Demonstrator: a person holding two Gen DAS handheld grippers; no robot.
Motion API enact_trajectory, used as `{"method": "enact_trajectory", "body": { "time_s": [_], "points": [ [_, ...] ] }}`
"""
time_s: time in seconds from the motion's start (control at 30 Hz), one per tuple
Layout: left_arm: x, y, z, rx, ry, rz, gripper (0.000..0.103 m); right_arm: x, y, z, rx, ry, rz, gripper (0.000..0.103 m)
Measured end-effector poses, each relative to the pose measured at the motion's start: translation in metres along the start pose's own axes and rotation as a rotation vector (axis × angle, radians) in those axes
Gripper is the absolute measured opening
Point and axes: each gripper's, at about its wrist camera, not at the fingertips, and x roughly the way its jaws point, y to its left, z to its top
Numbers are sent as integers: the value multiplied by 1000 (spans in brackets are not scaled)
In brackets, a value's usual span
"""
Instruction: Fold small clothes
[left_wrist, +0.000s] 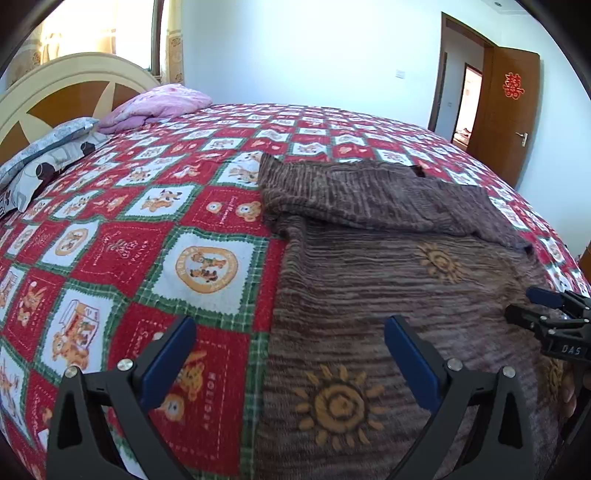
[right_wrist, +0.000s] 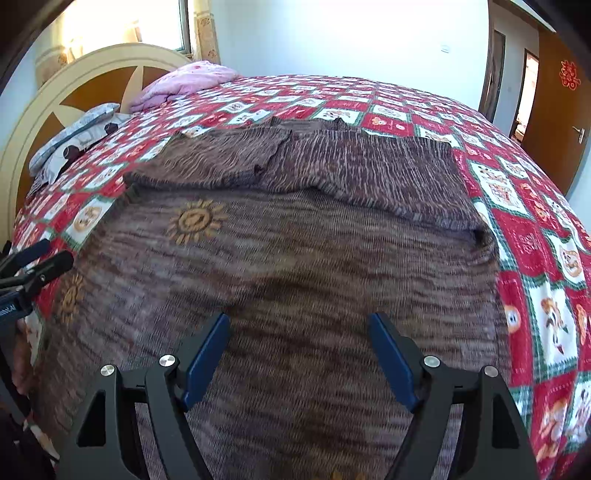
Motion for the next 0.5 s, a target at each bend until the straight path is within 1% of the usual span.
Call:
{"method": "enact_trajectory", "body": {
  "time_s": [0.27,0.37,0.5],
  "points": [
    [-28,-8,-11,69,-16,-6,103,-23,2,-22,34,30,48,78],
    [-39,-13,-17,106,-20,5,103,-35,5,-30,29,27,54,78],
    [-52,-20,-24,154,-17,-14,103,-50,8,-41,16,21,55,78]
  ]
}}
